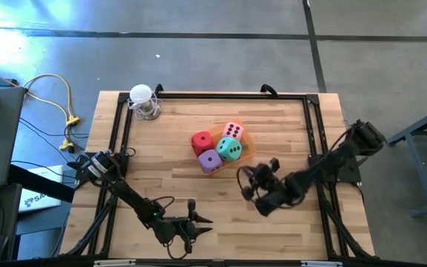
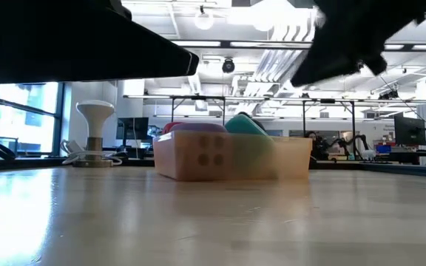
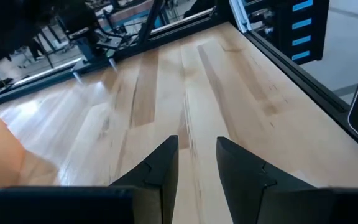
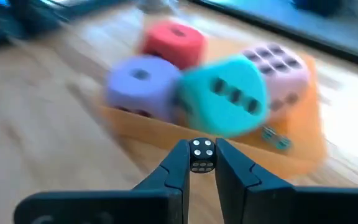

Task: Pick & Place Dice
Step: Put the small black dice into the orange bin

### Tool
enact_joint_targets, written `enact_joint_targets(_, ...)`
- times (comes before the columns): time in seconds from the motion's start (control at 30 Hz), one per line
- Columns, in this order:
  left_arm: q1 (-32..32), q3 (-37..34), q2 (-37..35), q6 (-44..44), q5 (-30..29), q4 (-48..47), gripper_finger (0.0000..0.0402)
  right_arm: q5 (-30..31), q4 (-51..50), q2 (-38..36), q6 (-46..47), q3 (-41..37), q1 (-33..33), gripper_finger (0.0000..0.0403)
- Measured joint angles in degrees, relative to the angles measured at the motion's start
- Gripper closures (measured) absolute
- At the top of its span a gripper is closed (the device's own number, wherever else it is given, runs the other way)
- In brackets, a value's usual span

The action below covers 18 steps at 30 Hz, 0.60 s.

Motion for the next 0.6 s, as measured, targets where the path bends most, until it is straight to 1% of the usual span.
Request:
enact_joint_targets(0.07, 0.0, 0.0, 0.0, -0.1, 0.0, -0.1, 0.0299, -2.7, -4.3, 0.0, 2.5, 0.0, -2.7, 0.0365)
enact_joint_targets(0.17, 0.0, 0.0, 0.0, -0.3, 0.0, -0.4, 0.0299, -8.2, -7.7, 0.0, 2.9, 0.0, -7.3, 0.0365)
enact_joint_targets(0.23, 0.0, 0.0, 0.0, -1.5, 0.0, -1.1, 0.0299, -10.4, -7.4, 0.1, 0.8, 0.0, -9.9, 0.0365)
enact_joint_targets(0.33, 0.0, 0.0, 0.0, -3.0, -0.1, -2.7, 0.0299, -11.8, -5.2, 0.1, -3.5, 0.0, -13.1, 0.0365)
enact_joint_targets(0.47, 0.0, 0.0, 0.0, -2.2, -0.5, -2.8, 0.0299, -16.1, -5.2, 0.3, -5.7, 0.0, -17.6, 0.0365)
enact_joint_targets(0.53, -0.1, 0.0, 0.0, -0.8, -0.9, -2.8, 0.0299, -17.1, -5.1, 0.6, -6.2, 0.0, -19.5, 0.0364)
enact_joint_targets(0.6, -0.1, 0.0, 0.0, 0.7, -0.9, -2.9, 0.0299, -17.3, -5.0, 0.7, -7.5, 0.0, -20.7, 0.0343)
